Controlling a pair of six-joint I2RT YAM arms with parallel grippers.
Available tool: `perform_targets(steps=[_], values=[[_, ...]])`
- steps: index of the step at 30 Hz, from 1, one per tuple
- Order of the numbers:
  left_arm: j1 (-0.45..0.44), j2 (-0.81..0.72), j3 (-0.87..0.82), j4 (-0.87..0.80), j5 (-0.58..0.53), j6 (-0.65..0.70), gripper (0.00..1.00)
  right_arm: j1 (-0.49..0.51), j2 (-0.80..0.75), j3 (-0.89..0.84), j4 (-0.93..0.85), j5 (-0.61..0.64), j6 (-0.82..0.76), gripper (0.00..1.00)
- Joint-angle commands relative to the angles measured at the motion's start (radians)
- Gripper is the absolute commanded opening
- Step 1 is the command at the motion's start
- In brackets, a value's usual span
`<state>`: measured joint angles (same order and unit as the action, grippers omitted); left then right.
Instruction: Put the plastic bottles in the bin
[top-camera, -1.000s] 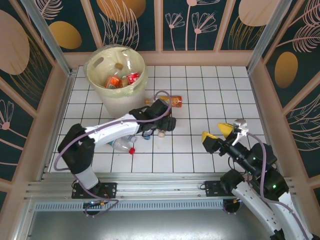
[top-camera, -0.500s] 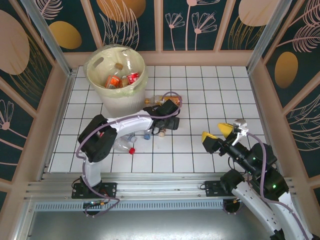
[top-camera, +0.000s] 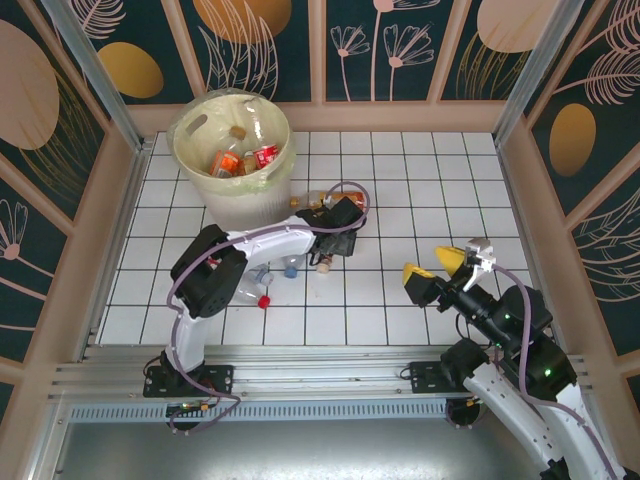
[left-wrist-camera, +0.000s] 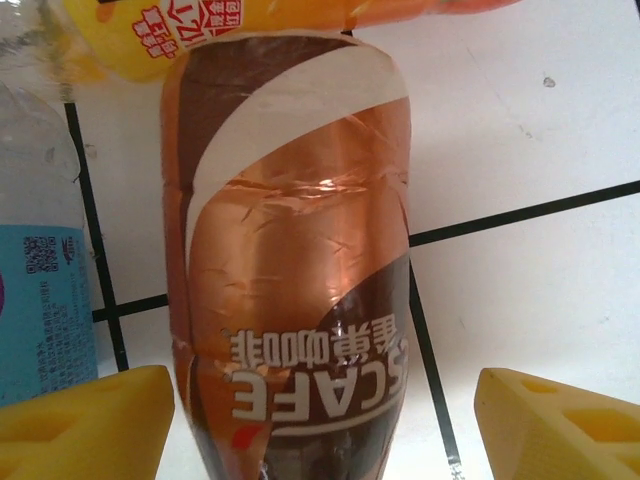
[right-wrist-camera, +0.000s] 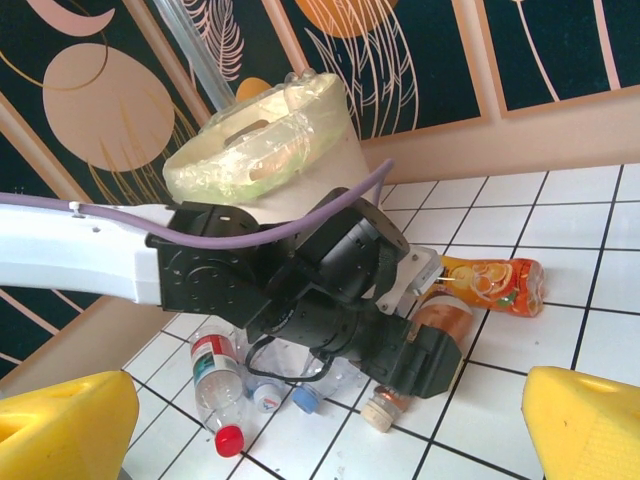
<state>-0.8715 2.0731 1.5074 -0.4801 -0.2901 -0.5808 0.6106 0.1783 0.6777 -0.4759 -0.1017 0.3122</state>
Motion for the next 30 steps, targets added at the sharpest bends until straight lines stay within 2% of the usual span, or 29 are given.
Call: perform_targets(steps=[1, 6, 16, 21, 25, 30], values=[[-0.001, 0.036, 0.039, -0.033, -0.014, 0.022, 0.79, 0.008, -0.007, -0.007, 0.022, 0.008, -0.002, 0.99], [0.0, 0.061, 0.047, -0.024, -0.001, 0.024, 0.77, 0.008, -0.007, -0.007, 0.021, 0.01, -0.001, 0.99], [-0.001, 0.034, -0.002, 0.039, 0.032, 0.012, 0.58, 0.009, 0.003, -0.006, 0.02, 0.014, 0.001, 0.99], [0.0, -0.008, -0.054, 0.107, 0.076, 0.01, 0.53, 0.01, 0.03, -0.002, 0.015, 0.028, 0.011, 0.99], [0.0, -0.076, -0.133, 0.19, 0.136, 0.015, 0.51, 0.009, 0.09, 0.02, -0.002, 0.082, 0.053, 0.99], [-0.001, -0.183, -0.249, 0.293, 0.203, 0.009, 0.49, 0.008, 0.191, 0.069, -0.046, 0.225, 0.208, 0.99]])
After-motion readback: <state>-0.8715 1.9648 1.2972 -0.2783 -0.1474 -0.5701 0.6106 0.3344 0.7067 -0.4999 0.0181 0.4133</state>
